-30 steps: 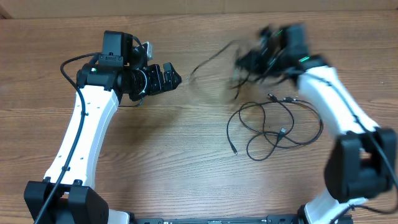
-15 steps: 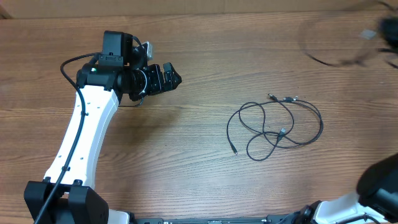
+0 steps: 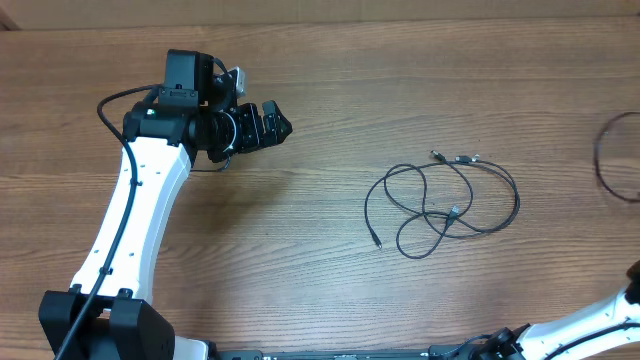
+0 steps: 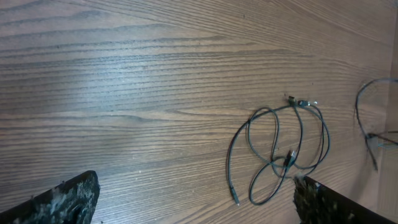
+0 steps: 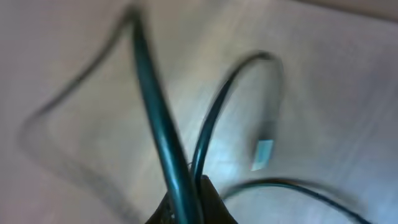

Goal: Untangle cables

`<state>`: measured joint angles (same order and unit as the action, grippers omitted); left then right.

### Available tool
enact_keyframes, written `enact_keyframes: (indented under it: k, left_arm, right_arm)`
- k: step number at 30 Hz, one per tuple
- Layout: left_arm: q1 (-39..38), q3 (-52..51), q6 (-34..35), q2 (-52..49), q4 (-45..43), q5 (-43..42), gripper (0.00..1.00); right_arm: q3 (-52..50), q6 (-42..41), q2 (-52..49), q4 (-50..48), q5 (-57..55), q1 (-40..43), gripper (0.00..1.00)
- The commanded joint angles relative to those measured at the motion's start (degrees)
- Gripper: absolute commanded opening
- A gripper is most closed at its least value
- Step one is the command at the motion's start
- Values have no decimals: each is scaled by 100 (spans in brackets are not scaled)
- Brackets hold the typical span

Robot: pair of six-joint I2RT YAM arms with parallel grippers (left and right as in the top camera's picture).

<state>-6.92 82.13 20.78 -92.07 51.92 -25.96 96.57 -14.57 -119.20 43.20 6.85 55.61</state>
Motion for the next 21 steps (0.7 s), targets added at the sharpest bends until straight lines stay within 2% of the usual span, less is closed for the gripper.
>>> enact_keyframes:
  k: [1,2,3,5,6,14,21]
  left_arm:
    - [-22,4,-107,-48,-7,-46,100]
    - [-22,4,-107,-48,-7,-46,100]
    - [-22,4,-107,-48,-7,-46,100]
    - [-22,4,-107,-48,-7,-46,100]
    - [-22,4,-107,-48,-7,-46,99]
    - [-22,4,-107,-48,-7,-46,100]
    - [-22,4,-107,-48,-7,-46,99]
  right_arm:
    - [13,-59,-4,-50,-527,199,10]
    - [15,-63,-4,-63,-511,243,23]
    - [15,-63,0,-85,-422,275,49]
    - [20,-63,7,-109,-136,297,88]
    - [28,-61,15,-107,-31,297,100]
    - [70,-59,756,-42,-426,133,100]
    - [70,-234,1652,195,-173,-214,100]
